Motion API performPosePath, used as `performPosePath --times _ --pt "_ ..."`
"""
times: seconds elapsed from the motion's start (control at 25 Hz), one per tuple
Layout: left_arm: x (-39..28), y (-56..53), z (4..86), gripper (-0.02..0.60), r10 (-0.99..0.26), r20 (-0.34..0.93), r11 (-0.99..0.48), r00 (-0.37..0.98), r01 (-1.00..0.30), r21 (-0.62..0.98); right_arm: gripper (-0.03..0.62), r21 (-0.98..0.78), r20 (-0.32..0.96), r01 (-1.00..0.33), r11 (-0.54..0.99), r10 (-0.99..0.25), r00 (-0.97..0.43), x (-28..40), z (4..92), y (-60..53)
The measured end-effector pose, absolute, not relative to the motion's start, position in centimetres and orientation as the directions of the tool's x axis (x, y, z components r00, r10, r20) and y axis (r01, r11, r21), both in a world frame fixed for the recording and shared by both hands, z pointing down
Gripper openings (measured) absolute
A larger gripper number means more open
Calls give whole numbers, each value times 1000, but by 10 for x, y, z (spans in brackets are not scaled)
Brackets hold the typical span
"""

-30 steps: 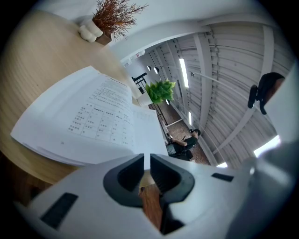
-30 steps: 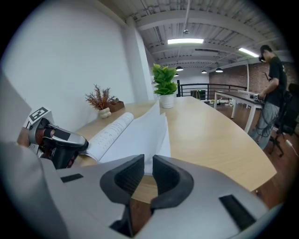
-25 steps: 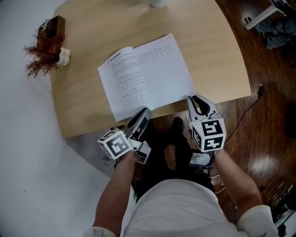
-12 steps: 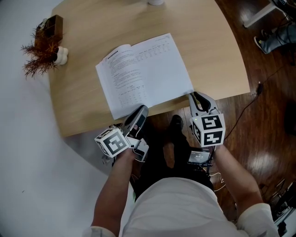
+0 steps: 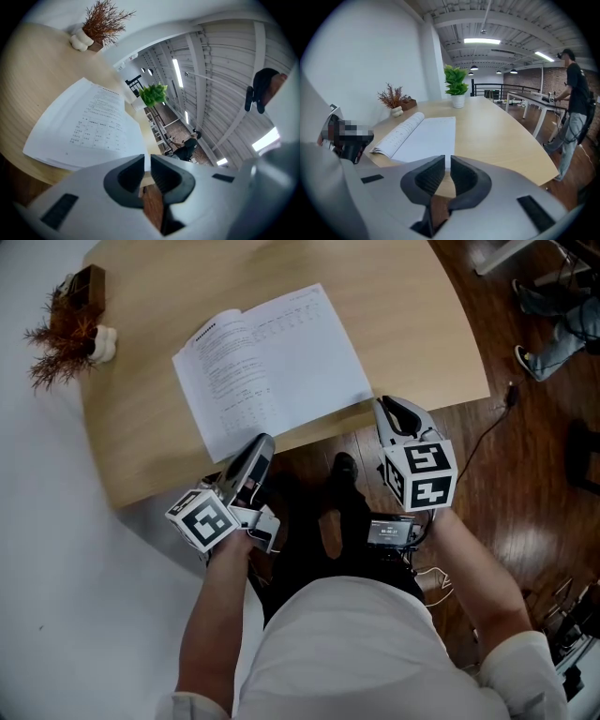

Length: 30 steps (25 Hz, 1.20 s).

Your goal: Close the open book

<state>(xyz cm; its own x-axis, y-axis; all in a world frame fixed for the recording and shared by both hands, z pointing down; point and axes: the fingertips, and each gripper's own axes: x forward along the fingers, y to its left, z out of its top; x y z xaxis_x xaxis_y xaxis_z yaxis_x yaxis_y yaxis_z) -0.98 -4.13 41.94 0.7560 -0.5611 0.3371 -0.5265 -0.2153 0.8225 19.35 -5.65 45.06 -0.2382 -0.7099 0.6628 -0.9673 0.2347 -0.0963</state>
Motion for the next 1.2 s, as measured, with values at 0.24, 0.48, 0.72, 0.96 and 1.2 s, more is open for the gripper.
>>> performPosePath --times 0.24,0.48,0.72,0.96,1.2 --pt "-20 -33 393 17 -565 300 -269 769 -515 814 2 -134 652 -959 248 -707 -274 188 431 -43" --pt "-27 -20 357 17 -559 258 -339 788 -501 796 1 -185 635 -946 268 -702 -323 176 405 -28" --pt "-28 0 328 17 -535 225 -390 814 -475 789 0 -228 594 -932 282 -718 -363 169 369 -14" --pt "-22 21 301 15 -508 192 -436 840 -443 784 0 -200 574 -927 317 -728 -374 170 335 4" --pt "-15 37 274 15 -484 161 -497 860 -421 759 0 -206 546 -910 358 -730 -411 171 302 18"
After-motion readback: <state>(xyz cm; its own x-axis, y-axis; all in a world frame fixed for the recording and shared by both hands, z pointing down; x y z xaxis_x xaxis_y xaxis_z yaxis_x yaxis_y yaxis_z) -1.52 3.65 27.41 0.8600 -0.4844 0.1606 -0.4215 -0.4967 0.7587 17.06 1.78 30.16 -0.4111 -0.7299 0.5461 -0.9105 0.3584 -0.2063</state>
